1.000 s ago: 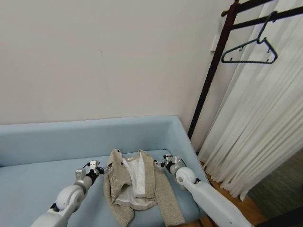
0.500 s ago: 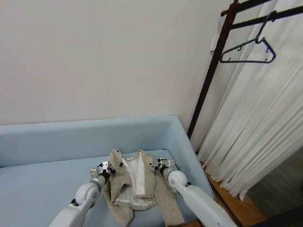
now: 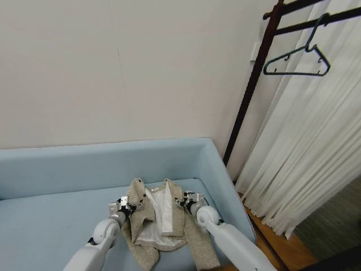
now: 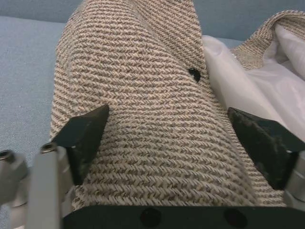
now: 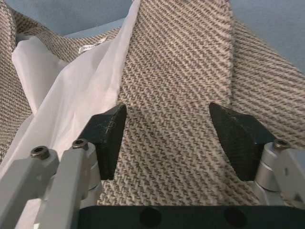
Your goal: Pick up the clothes from the sofa and hang them on the clothes hanger.
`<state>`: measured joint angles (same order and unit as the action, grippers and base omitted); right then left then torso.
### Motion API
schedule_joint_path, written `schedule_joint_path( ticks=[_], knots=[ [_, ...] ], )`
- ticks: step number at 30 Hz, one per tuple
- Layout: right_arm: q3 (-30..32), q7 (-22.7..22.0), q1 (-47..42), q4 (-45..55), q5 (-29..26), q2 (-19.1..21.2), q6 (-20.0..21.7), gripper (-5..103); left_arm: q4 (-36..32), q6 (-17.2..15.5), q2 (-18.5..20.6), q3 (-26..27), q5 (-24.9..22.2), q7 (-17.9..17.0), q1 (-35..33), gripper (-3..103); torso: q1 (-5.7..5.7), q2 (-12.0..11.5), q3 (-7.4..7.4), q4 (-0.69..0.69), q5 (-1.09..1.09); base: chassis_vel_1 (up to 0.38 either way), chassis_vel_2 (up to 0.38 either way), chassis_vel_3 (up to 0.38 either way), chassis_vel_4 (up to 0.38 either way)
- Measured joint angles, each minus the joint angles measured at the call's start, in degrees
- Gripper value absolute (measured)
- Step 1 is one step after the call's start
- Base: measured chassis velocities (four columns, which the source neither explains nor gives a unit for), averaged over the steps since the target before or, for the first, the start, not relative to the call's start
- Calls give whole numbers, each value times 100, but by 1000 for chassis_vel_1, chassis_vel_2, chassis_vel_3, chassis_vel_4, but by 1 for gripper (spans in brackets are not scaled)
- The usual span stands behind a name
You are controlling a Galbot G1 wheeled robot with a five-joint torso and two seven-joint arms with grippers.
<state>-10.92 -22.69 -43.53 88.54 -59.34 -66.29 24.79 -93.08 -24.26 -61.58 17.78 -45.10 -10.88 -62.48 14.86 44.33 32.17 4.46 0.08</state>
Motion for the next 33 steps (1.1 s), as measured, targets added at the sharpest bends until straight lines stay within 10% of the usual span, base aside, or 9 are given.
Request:
schedule_joint_path(
  ticks=[7, 22, 33],
  knots=[
    [12, 24, 33, -232, 60, -145, -1, 54, 195, 67, 113, 89, 44, 151, -29, 55, 0, 0, 0, 0, 0, 0, 0, 0, 0],
    [41, 87, -98, -296, 261, -166, -79, 4, 330, 204, 596, 368, 152, 605, -99, 2, 0, 0, 0, 0, 0, 0, 0, 0, 0],
    [139, 111, -177, -139, 307, 94, -99, 0, 278, 271, 807, 525, 179, 664, -342, 0, 0, 0, 0, -1, 0, 0, 0, 0, 0]
  ],
)
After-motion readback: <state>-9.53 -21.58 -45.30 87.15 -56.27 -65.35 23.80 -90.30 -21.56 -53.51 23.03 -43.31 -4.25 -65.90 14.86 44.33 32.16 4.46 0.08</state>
